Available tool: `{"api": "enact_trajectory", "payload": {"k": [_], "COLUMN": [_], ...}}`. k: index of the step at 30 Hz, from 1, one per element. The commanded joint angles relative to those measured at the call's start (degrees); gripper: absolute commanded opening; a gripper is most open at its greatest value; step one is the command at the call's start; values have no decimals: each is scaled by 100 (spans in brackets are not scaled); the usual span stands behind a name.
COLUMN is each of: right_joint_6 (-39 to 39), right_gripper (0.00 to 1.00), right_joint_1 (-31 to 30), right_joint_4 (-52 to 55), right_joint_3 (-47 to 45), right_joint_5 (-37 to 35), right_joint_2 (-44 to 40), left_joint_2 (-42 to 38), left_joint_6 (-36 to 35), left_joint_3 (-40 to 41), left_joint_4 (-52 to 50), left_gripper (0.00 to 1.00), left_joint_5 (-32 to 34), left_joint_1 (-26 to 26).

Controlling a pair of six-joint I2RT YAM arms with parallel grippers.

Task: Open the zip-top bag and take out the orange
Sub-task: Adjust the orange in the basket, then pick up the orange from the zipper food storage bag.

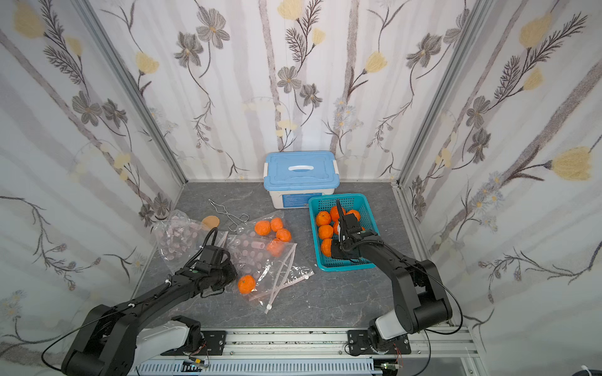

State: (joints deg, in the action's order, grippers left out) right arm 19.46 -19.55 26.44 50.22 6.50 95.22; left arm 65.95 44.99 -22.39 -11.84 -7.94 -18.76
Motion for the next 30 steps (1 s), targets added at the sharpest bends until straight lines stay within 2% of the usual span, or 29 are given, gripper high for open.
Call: {"api": "enact_trajectory", "payload": {"k": [1,5,8,11,14,17,22,27,30], "right_joint_6": [49,50,15,-37,-159,-462,-724,-716,-760], "right_gripper": [8,9,14,21,25,25,19,14,13], "right_joint_1": [-11,0,3,-5,-109,-574,-1714,-2708,-2980], "right_joint_4": [-341,-309,-94,150,215,-76,-1023,-1322,-1432], "right_joint_3": [100,144,231,310,364,287,-151,-60,32], "right_joint_5": [153,13,-227,-420,-239,293,1015,946,1100], "right_joint_2": [109,56,-104,-433,-1004,-1513,-1891,-1256,-874], "left_joint_2": [-4,-12,-11,-12,-21,-34,-65,-61,-74], "left_joint_6": [-51,-43,-43,-43,-43,-46,-35,-35,-35], "left_joint_3": [11,33,33,41,39,42,67,52,67], "left_joint_4": [-28,-26,-19,-28,-34,-43,-48,-64,-65], "left_gripper": [15,15,15,15,15,15,15,15,15], "left_joint_5": [47,47,47,44,38,47,61,62,64], "left_joint_1": [4,4,4,4,4,4,4,4,4]}}
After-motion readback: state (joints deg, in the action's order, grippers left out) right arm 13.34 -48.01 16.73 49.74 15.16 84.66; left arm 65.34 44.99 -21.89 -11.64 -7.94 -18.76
